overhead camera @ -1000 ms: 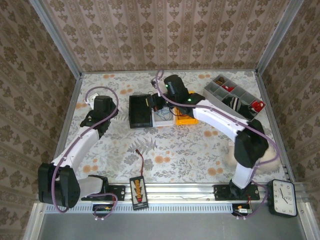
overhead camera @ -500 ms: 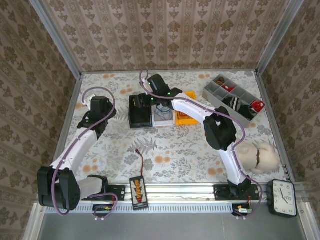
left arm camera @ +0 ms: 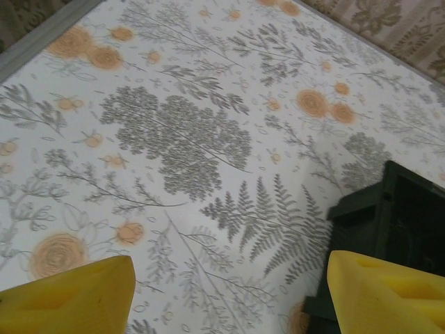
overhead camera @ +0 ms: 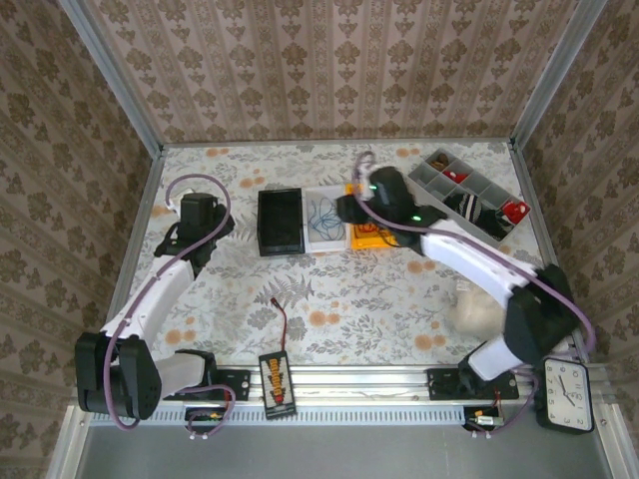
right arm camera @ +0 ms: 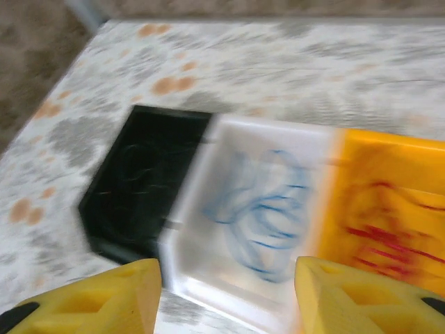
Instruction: Untangle the cables
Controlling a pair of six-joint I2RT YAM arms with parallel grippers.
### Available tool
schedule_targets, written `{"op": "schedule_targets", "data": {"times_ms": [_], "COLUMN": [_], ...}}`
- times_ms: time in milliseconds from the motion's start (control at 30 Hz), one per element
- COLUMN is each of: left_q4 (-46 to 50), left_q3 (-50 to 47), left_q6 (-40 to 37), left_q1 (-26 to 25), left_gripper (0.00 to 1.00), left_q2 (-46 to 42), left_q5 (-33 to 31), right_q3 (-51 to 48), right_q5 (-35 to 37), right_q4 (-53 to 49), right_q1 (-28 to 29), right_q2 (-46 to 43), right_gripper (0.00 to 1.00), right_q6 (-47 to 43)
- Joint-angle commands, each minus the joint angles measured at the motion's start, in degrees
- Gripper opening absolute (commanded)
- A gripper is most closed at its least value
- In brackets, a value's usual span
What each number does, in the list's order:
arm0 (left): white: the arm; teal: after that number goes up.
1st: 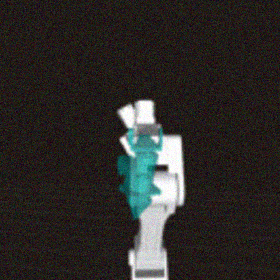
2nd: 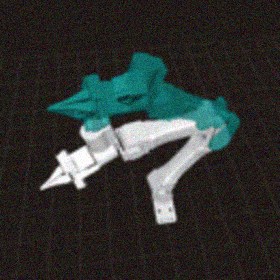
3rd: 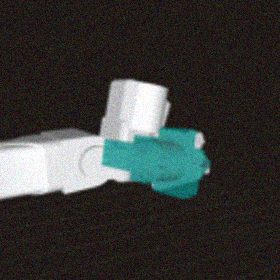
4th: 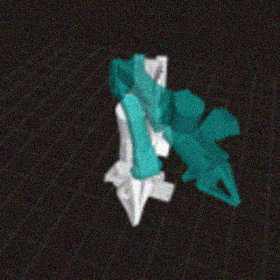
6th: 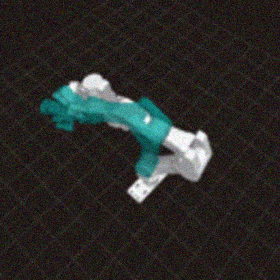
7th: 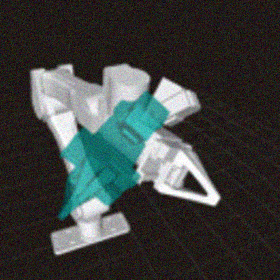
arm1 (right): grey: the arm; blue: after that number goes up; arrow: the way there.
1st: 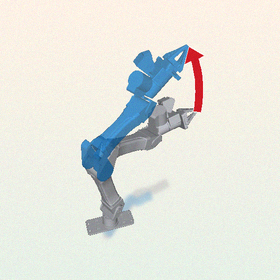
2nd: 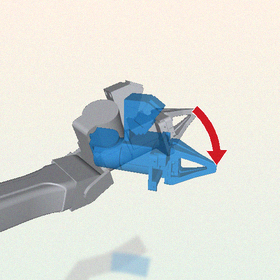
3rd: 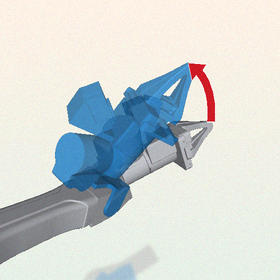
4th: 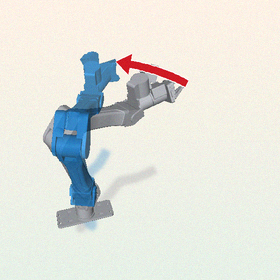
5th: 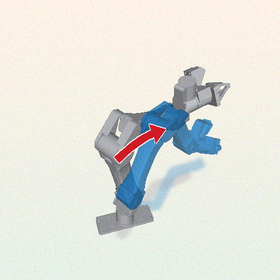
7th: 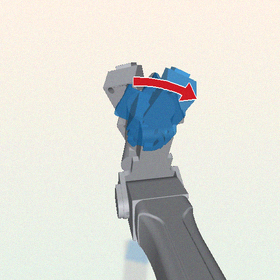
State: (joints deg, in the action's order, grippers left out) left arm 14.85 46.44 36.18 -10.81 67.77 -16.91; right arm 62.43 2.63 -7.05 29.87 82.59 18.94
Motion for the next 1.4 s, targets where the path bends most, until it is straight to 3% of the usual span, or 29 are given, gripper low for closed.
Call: {"op": "schedule_targets", "data": {"times_ms": [0, 100, 200, 267, 300, 333, 433, 567, 600, 667, 833, 900, 933, 1000, 1067, 1133, 1167, 1333, 1367], "left_q4": [3.10, 3.88, 3.36, 3.21, 3.01, 2.70, 0.44, -8.72, -10.61, -15.38, -27.27, -31.90, -34.40, -36.17, -36.08, -37.54, -38.33, -47.65, -44.62], "left_q3": [-1.21, -1.44, -1.46, -1.48, -1.67, -1.98, -3.71, -8.71, -9.62, -12.19, -17.92, -19.11, -19.80, -19.85, -18.84, -18.41, -18.19, -17.80, -16.10], "left_q6": [-3.31, -5.53, -10.14, -11.98, -12.40, -12.59, -13.49, -21.25, -22.31, -23.60, -26.93, -28.75, -29.56, -29.87, -30.09, -30.72, -31.00, -34.91, -33.97], "left_q1": [3.05, 5.79, 6.23, 6.47, 6.65, 6.83, 6.85, 4.35, 4.19, 4.30, 3.99, 3.96, 4.06, 4.26, 4.74, 5.06, 5.30, 6.33, 6.60], "left_gripper": [0.74, 0.74, 0.77, 0.84, 0.97, 1.00, 1.00, 1.00, 1.00, 1.00, 1.00, 1.00, 1.00, 1.00, 1.00, 1.00, 1.00, 1.00, 1.00], "left_q2": [0.35, -0.06, -0.70, -0.54, -0.30, 0.09, 1.82, 3.54, 3.75, 4.36, 5.67, 6.06, 6.22, 6.84, 8.08, 9.18, 9.83, 14.06, 14.83], "left_q5": [-3.87, -6.21, -11.31, -14.48, -15.32, -16.05, -17.72, -24.30, -25.41, -25.97, -22.43, -21.46, -21.15, -20.82, -19.74, -19.08, -18.74, -16.96, -16.25], "right_q3": [-11.73, -21.58, -32.96, -38.13, -38.85, -38.65, -37.47, -40.92, -40.07, -40.19, -38.17, -40.78, -41.05, -40.33, -41.77, -39.19, -40.08, -39.57, -39.56], "right_q5": [14.01, 18.59, 23.50, 25.28, 26.66, 27.98, 31.31, 31.41, 31.72, 29.30, 23.70, 20.71, 23.03, 12.41, 6.87, 4.99, 4.74, 4.83, 4.79], "right_q4": [-0.52, 2.34, 13.98, 20.24, 21.42, 21.80, 25.87, 43.72, 43.68, 49.05, 49.71, 59.67, 61.17, 54.86, 64.73, 55.45, 59.39, 56.88, 57.00], "right_q1": [-5.24, -9.74, -10.67, -12.23, -12.85, -13.52, -14.05, -14.08, -13.76, -14.27, -15.78, -18.16, -19.84, -26.22, -29.20, -29.05, -28.91, -28.90, -28.90], "right_q2": [-11.21, -21.07, -27.32, -27.90, -27.12, -25.47, -18.38, -8.81, -7.71, -5.42, -1.66, 2.23, 3.42, 1.51, 6.91, 4.60, 5.87, 5.06, 5.16], "right_gripper": [0.61, 0.70, 0.99, 1.00, 1.00, 1.00, 1.00, 1.00, 1.00, 1.00, 1.00, 1.00, 1.00, 1.00, 1.00, 1.00, 1.00, 1.00, 1.00], "right_q6": [-2.71, -7.80, -15.71, -17.09, -16.52, -15.76, -15.96, -17.45, -17.67, -19.35, -23.89, -24.41, -21.31, -15.80, -14.83, -15.53, -16.03, -15.88, -15.86]}}
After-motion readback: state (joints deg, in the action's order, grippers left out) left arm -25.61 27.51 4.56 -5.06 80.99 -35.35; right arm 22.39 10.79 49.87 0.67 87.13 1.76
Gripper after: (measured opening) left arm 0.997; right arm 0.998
